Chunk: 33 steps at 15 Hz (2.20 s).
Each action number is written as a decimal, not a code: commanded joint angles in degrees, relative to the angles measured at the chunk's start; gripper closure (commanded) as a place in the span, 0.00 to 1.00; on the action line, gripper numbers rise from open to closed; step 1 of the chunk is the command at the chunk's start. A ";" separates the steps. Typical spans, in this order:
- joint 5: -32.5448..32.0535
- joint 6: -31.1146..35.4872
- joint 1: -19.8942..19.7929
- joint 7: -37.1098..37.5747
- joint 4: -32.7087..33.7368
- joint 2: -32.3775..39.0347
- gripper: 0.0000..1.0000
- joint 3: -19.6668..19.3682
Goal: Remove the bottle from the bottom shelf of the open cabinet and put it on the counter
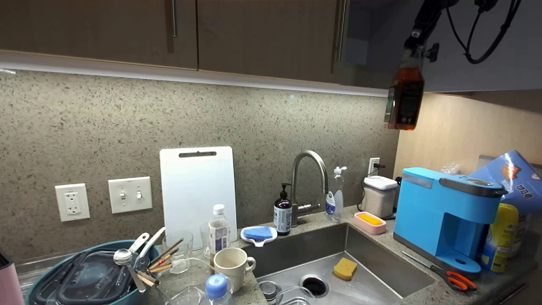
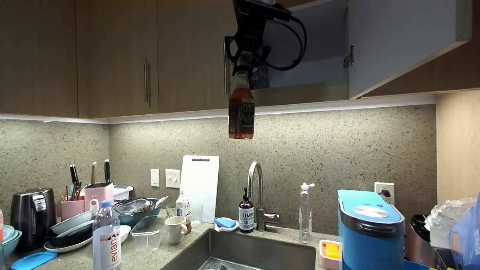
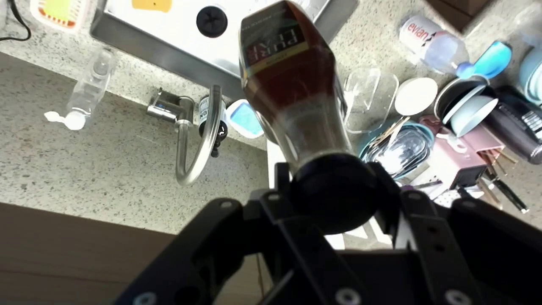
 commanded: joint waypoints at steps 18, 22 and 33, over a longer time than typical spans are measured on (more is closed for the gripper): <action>-8.79 -2.87 3.20 -15.29 -20.46 -10.92 0.78 -4.46; -13.53 -2.31 3.26 -16.27 -25.28 -11.68 0.78 -4.36; -14.97 2.02 3.25 -14.85 -30.21 -8.06 0.53 -4.70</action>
